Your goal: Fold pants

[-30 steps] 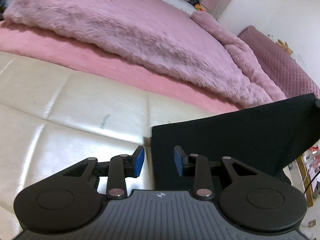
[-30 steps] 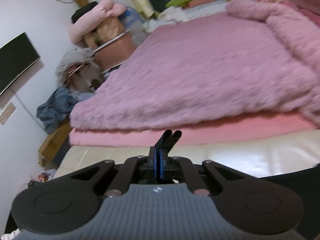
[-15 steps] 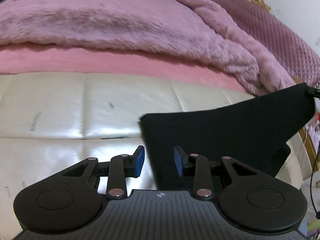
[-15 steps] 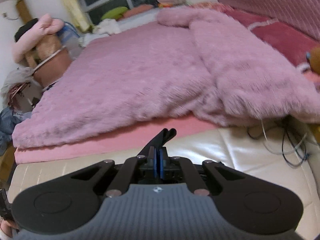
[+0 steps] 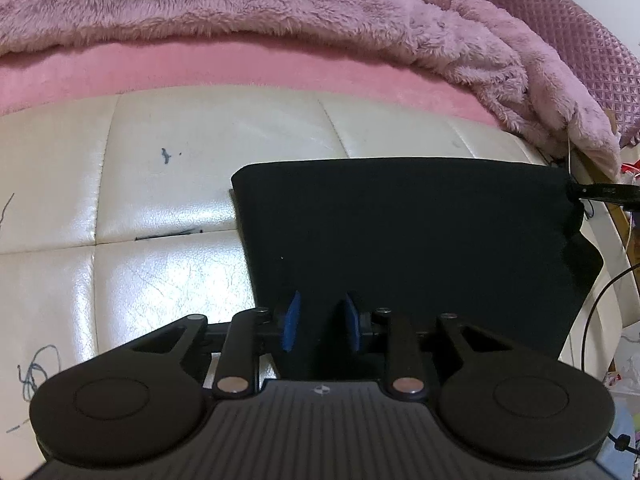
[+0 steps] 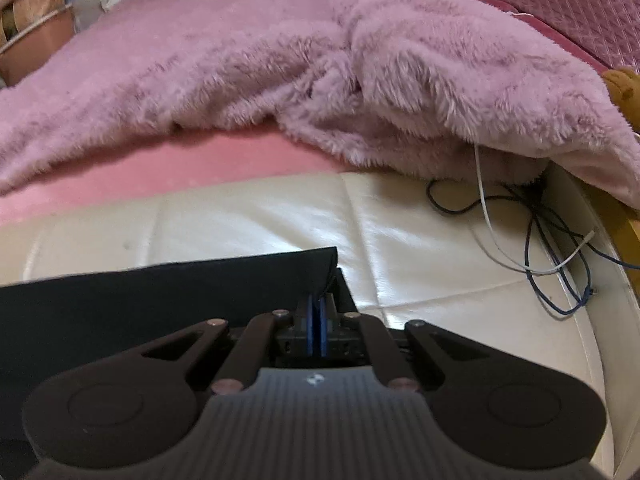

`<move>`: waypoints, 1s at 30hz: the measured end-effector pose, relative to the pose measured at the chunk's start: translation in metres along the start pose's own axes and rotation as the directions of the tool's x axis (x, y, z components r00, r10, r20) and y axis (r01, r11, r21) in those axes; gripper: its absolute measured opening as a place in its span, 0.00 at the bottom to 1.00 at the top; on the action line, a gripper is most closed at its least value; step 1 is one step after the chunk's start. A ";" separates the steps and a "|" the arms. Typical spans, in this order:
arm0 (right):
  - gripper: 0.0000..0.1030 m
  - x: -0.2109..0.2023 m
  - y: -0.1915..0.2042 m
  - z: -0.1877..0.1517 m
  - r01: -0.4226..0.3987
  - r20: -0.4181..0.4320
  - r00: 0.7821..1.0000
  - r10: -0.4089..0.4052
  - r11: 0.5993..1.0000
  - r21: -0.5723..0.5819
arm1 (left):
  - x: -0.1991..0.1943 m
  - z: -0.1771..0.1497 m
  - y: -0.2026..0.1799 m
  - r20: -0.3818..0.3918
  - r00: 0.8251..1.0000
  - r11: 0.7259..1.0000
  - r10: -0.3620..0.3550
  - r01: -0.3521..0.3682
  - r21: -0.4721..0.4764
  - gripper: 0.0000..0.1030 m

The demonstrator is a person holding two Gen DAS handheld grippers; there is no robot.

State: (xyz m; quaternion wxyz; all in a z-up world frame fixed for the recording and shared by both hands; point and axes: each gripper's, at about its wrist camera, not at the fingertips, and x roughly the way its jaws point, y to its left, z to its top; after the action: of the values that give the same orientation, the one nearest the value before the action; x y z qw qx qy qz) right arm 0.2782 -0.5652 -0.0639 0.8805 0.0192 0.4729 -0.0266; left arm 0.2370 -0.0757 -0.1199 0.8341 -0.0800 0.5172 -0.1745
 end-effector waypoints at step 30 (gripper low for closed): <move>0.23 -0.049 0.084 -0.085 -0.112 0.195 0.973 0.124 0.991 -0.071 | -0.025 -0.056 0.014 -0.060 0.994 0.969 -0.093 0.076 -0.234 0.42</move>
State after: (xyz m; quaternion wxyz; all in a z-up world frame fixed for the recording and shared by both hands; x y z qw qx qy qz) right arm 0.1857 -0.4748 -0.0694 0.9236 0.0181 0.3810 0.0380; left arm 0.1799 -0.0510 -0.1286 0.7920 -0.1923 0.5594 -0.1513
